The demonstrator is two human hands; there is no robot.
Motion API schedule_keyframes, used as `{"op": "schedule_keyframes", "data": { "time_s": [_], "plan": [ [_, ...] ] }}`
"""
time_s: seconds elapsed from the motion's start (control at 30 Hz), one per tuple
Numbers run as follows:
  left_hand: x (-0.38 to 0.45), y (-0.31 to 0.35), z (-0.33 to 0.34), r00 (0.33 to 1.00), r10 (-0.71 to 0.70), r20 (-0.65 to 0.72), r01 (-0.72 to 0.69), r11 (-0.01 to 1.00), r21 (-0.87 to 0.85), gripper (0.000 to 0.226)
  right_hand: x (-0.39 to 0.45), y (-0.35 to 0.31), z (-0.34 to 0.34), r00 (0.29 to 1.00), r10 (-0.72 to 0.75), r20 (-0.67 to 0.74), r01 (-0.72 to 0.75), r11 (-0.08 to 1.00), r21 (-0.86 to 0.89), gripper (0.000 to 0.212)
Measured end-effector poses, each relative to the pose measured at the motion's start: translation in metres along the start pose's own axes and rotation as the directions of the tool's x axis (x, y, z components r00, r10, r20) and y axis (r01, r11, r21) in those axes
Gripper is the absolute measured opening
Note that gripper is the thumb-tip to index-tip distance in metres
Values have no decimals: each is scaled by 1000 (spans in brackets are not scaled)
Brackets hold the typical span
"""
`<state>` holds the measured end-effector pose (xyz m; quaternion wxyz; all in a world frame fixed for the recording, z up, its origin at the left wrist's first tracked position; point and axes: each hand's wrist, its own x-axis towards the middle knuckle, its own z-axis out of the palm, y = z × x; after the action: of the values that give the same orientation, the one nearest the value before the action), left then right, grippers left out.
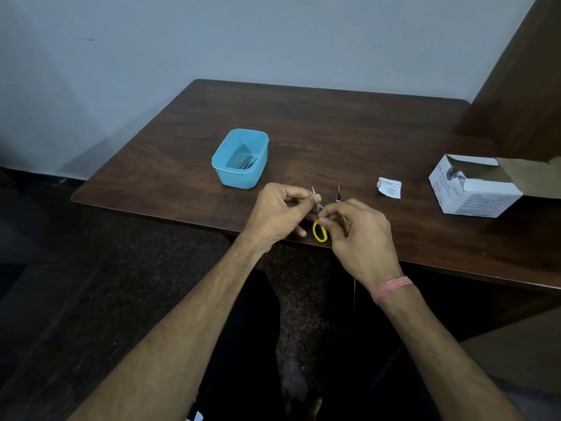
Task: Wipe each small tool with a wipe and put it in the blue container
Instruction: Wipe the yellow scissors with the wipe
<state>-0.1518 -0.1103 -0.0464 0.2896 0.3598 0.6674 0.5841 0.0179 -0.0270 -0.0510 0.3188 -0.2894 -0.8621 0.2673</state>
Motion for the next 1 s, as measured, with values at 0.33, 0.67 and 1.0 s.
{"op": "schedule_keyframes", "data": {
  "time_s": [0.33,0.67,1.0],
  "plan": [
    [0,0,1,1000,-6,-5,6,1000,-4,13,-28,9,4,995,65,-74,-62,997,43,10],
    [0,0,1,1000,-7,15,7,1000,1,12,-5,-4,3,992,105,-74,-108,994,-33,5],
    [-1,-1,2,1000,17,-13,-17,1000,-2,14,-7,-5,7,991,89,-104,-93,995,-34,6]
  ]
}}
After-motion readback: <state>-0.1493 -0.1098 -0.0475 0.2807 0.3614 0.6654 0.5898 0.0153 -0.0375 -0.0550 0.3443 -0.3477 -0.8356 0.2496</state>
